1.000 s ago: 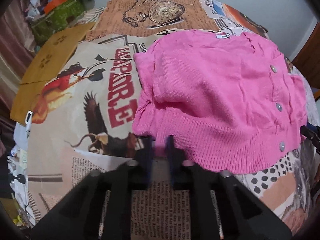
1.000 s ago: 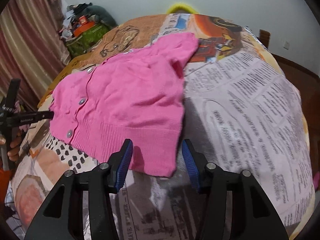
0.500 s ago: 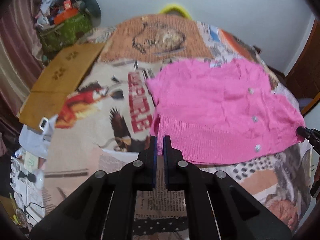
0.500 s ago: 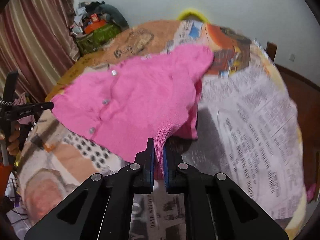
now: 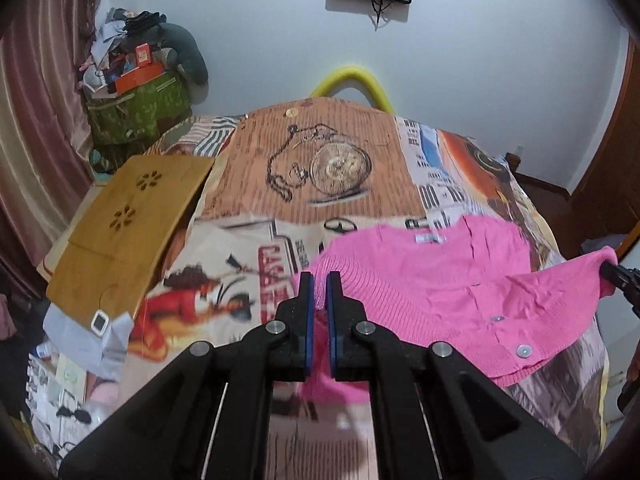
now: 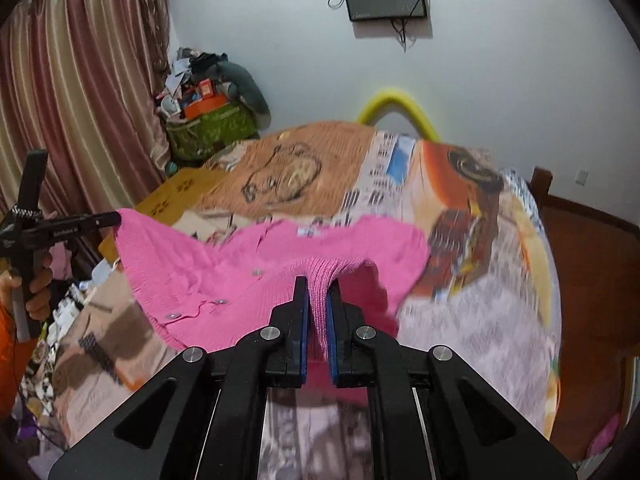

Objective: Fold small clothes

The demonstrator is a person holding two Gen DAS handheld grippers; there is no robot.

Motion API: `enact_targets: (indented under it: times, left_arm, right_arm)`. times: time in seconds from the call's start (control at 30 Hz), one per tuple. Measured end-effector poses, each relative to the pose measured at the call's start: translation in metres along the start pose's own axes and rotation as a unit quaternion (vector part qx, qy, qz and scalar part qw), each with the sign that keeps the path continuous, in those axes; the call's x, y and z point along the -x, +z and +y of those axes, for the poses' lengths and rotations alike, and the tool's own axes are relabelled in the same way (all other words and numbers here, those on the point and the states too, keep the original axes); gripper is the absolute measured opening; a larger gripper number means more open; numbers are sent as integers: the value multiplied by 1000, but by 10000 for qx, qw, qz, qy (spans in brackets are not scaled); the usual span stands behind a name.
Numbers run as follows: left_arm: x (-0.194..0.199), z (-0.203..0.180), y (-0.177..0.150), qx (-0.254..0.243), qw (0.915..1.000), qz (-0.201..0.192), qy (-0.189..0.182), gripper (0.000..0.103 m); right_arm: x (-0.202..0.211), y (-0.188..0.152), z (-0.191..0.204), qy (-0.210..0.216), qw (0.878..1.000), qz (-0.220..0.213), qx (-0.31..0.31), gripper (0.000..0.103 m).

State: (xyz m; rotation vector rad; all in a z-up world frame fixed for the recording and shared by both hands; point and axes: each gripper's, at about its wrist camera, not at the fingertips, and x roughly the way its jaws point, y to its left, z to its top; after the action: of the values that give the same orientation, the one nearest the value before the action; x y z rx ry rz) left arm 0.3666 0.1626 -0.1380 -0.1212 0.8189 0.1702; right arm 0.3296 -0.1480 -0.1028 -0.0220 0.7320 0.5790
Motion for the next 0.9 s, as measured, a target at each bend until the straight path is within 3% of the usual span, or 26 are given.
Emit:
enact_targets:
  times: [0.17,0.33,0.63,0.7,0.77,0.9]
  left_arm:
    - [-37,0,22,38,9999,77,76,5]
    - [-88,4,37,38,9992,248,325,5]
    - [-171,13,45,131,9964,623,567,7]
    - [-172,13,42,97,9963,568,643,7]
    - [-168,14,40,39,9968,582,555,13]
    - [-146,19,29,-58,9973,594,431,21]
  right_arm:
    - [-23,22,-19,-102,9997,-90,-193,7]
    - [-56,34,-39,-20,9994,44,-329,6]
    - [-113,43,-71,-263,9979,420,-426,7]
    - [-117,40,-75,-285,9975,476,-444,14]
    - [-114,37,-77,-422,9974,434,-395,36]
    - [-94,31,-77,-272,9979,410,-422,40]
